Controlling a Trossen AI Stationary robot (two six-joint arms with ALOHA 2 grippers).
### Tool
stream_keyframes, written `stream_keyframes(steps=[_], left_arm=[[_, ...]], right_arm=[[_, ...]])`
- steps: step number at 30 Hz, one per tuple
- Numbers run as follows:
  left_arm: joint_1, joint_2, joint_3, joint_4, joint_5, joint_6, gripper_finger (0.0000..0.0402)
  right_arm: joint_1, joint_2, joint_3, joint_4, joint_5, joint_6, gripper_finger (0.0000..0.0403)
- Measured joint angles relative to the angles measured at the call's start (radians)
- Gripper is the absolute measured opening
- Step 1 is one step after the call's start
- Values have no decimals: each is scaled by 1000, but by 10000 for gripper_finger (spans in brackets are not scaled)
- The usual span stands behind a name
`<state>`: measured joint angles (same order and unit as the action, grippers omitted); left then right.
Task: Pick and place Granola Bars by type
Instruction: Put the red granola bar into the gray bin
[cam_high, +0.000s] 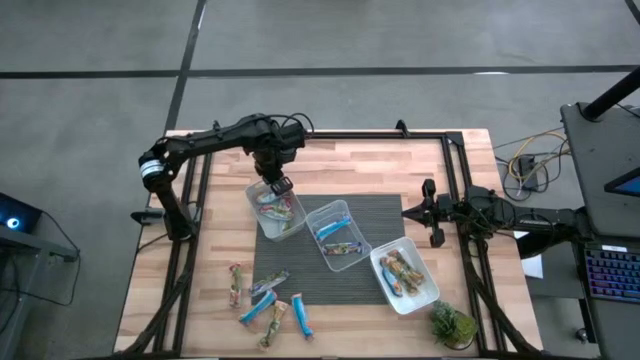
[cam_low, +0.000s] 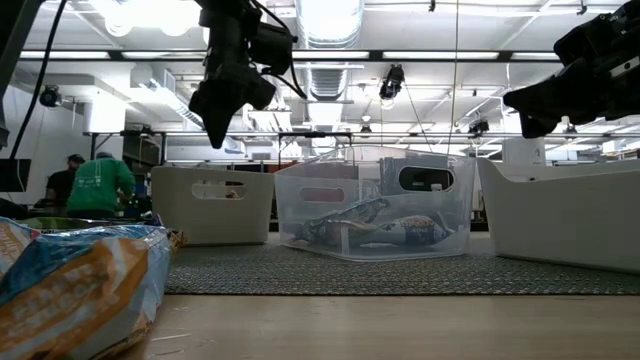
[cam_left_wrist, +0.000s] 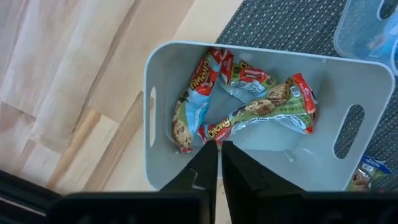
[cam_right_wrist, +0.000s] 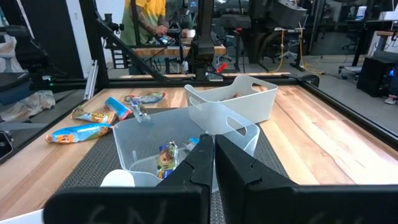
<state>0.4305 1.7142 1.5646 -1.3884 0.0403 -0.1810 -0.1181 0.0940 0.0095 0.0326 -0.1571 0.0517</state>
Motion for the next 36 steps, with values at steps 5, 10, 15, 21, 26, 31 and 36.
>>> stream_keyframes(steps=[5, 10, 15, 21, 26, 31, 36], left_arm=[[0, 0, 0, 0, 8, -4, 0], [-5, -14, 0, -2, 44, -28, 0], [-22, -85, 11, -25, 100, -80, 0], [-53, -152, 13, -88, 105, -159, 0], [-91, -184, 6, -88, 108, -172, 0], [-168, -215, 6, -89, 133, -197, 0], [-281, -251, 0, -94, 135, -222, 0]], right_arm=[[0, 0, 0, 0, 0, 0, 8], [0, 0, 0, 0, 0, 0, 9], [0, 0, 0, 0, 0, 0, 9], [0, 1, 0, 0, 0, 0, 8], [0, 1, 0, 0, 0, 0, 8], [0, 0, 0, 0, 0, 0, 9], [0, 0, 0, 0, 0, 0, 8]])
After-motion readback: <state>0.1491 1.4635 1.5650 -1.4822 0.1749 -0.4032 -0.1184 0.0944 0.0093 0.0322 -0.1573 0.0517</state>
